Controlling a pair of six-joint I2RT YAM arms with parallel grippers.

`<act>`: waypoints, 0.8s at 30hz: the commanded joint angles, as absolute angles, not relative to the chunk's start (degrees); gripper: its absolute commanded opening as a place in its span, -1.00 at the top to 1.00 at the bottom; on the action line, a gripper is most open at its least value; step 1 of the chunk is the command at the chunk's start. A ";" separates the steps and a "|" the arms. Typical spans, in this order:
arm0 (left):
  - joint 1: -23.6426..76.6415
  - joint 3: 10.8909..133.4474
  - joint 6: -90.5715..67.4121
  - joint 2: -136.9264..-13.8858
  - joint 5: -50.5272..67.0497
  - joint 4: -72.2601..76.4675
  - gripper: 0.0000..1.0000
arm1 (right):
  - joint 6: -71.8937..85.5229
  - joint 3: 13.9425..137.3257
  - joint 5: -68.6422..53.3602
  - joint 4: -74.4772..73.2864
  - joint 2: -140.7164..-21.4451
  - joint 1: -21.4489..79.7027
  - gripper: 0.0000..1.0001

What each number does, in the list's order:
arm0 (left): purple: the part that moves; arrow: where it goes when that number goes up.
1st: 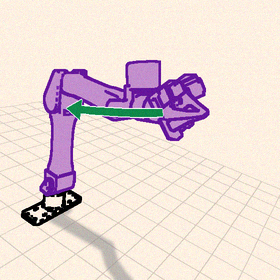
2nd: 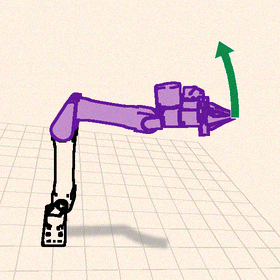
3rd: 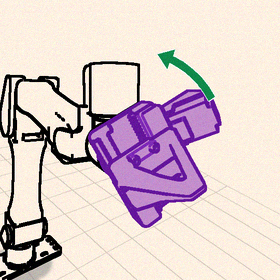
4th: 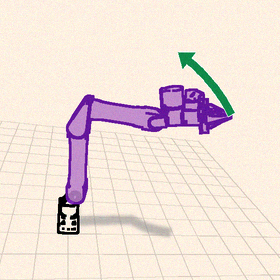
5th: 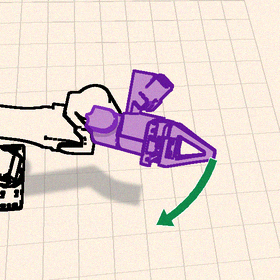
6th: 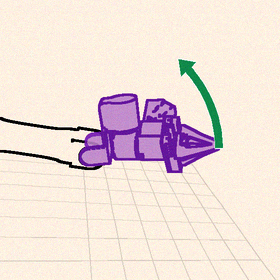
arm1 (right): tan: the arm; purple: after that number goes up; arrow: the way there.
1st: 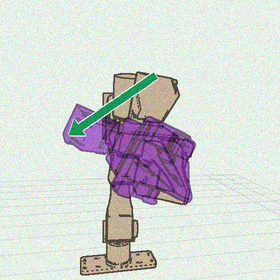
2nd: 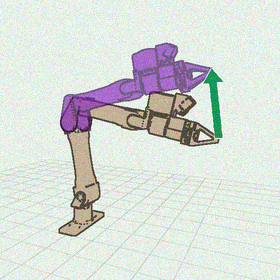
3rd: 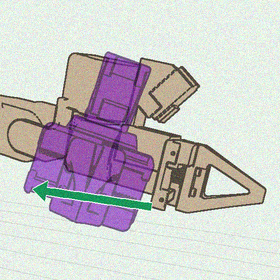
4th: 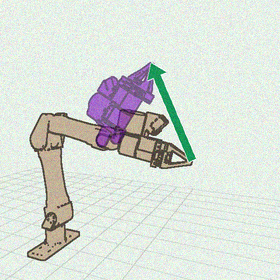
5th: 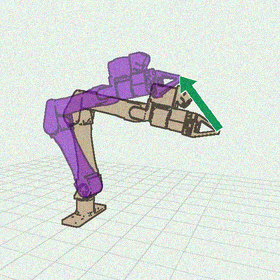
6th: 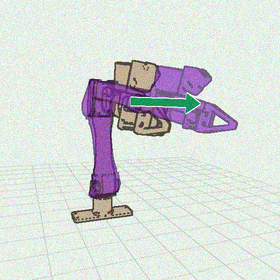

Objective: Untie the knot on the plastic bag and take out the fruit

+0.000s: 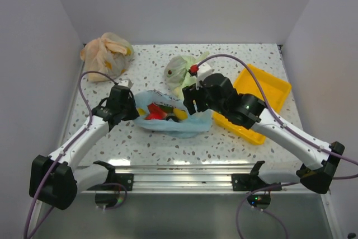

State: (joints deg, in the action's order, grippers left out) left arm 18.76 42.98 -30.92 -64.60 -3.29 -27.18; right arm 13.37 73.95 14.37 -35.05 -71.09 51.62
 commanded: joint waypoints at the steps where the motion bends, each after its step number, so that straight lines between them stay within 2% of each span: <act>1: 18.46 44.03 -31.90 -63.46 -1.23 -27.16 1.00 | 8.44 77.52 7.40 -34.12 -72.77 53.79 -0.37; 4: 18.46 43.68 -32.25 -63.11 -0.88 -26.90 1.00 | 8.17 77.70 3.08 -30.00 -77.24 54.67 -0.11; 12: 18.37 40.17 -33.13 -61.79 -1.14 -24.79 1.00 | 3.97 71.46 -2.02 -17.93 -89.37 60.20 0.02; 15: 18.37 38.85 -33.92 -62.14 -0.79 -23.21 1.00 | -0.68 71.37 -5.79 -18.98 -94.56 63.80 0.17; 20: 18.37 36.04 -35.68 -62.49 -0.26 -20.57 1.00 | -7.11 75.31 -15.71 -28.82 -102.46 70.30 0.37; 24: 18.37 34.45 -36.47 -62.93 1.32 -18.64 1.00 | -7.74 74.01 -17.49 -28.83 -102.05 71.10 0.44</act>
State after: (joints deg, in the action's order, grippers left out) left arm 18.76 35.57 -34.61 -62.78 -0.19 -23.11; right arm -4.60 72.44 -12.10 -26.09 -103.57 71.11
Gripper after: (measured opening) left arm 0.021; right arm 0.286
